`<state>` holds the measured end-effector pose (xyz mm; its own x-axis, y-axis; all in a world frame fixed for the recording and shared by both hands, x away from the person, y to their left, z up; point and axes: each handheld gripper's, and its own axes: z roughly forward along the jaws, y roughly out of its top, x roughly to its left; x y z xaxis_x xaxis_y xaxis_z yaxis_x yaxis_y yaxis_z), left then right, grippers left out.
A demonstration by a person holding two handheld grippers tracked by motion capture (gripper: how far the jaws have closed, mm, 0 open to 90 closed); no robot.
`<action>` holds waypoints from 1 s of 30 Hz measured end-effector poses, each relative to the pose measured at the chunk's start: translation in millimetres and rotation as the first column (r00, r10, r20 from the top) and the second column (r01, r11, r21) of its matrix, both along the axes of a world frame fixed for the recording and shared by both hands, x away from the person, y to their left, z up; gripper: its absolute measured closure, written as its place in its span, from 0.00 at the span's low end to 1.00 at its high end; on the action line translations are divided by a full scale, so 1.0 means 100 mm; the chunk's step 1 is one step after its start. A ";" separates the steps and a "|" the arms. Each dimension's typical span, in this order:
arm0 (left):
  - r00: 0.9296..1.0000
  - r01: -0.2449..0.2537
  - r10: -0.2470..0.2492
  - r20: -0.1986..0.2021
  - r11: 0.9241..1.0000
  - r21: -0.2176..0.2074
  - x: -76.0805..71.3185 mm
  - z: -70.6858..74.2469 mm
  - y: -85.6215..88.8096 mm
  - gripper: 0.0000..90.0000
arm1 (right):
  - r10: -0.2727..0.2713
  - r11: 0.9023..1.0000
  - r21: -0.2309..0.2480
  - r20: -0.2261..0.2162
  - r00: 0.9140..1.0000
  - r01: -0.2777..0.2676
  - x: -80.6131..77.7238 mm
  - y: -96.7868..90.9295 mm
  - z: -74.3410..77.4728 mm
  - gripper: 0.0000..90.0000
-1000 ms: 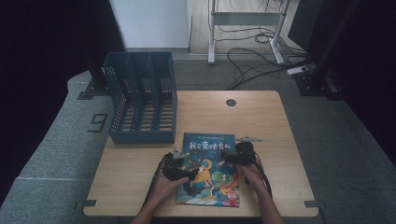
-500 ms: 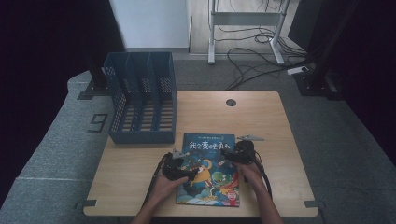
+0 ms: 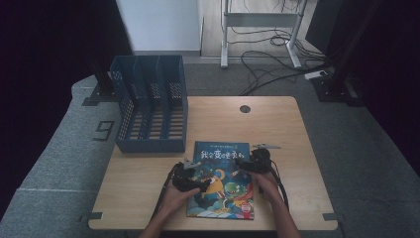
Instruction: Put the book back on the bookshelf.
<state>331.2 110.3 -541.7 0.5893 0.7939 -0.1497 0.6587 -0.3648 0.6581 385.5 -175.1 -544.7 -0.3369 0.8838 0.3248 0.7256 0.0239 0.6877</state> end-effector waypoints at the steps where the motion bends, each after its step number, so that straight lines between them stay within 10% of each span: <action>1: 1.000 0.001 -0.001 0.000 1.000 -0.002 0.00 0.00 0.00 0.12 | -0.007 1.000 0.027 -0.010 1.000 0.007 0.00 -0.02 0.00 0.28; 30: 1.000 0.006 -0.006 -0.010 1.000 -0.014 -0.03 0.01 0.03 0.12 | 0.032 0.983 0.184 -0.039 0.999 -0.025 -0.05 -0.19 0.09 0.33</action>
<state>327.8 113.4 -541.1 0.5925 0.7881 -0.1670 0.6633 -0.3596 0.6563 380.8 -194.4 -535.7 -0.3439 0.7979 0.4951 0.7545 -0.0790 0.6515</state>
